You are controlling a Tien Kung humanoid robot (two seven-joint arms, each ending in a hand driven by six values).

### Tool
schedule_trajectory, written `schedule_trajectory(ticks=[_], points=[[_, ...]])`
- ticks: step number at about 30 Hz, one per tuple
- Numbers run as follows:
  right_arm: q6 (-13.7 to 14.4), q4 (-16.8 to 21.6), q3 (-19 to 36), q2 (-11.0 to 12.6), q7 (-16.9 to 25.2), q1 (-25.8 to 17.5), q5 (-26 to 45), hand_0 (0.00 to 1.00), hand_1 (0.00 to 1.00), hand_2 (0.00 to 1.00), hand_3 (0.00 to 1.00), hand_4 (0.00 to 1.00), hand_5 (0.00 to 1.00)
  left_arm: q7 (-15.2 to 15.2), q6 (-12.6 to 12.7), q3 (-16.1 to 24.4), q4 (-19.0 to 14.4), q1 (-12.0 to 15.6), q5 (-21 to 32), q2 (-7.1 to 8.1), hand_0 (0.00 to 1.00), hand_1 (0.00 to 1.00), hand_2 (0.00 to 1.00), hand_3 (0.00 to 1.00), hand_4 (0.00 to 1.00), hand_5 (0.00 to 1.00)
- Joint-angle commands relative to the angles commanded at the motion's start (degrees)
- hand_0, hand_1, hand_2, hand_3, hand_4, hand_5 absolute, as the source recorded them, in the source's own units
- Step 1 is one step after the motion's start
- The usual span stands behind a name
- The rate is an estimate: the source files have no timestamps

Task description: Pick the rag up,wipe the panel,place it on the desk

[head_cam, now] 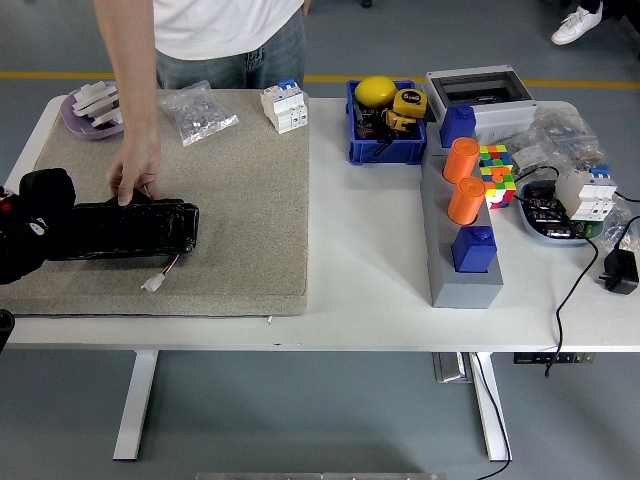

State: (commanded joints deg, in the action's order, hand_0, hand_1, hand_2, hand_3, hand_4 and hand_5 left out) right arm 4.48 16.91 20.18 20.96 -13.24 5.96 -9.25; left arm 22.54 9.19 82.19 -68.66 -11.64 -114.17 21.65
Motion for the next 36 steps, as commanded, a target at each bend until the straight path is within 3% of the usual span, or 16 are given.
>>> schedule_trajectory(ticks=[15, 36], points=[[-0.07, -0.03, 0.06, -0.01, -0.03, -0.05, -0.02, 0.667, 0.691, 0.702, 0.624, 0.962, 0.471, 1.29, 0.66, -4.64, -3.17, -0.4, 0.87, -1.02, 0.218, 0.19, 0.531, 0.547, 0.517, 0.062], [-0.22, -0.04, -0.08, 0.24, -0.02, 0.07, 0.18, 0.667, 0.691, 0.702, 0.624, 0.964, 0.472, 3.17, -0.08, -16.92, -6.08, -4.12, 3.43, -1.8, 0.218, 0.188, 0.531, 0.547, 0.518, 0.063]])
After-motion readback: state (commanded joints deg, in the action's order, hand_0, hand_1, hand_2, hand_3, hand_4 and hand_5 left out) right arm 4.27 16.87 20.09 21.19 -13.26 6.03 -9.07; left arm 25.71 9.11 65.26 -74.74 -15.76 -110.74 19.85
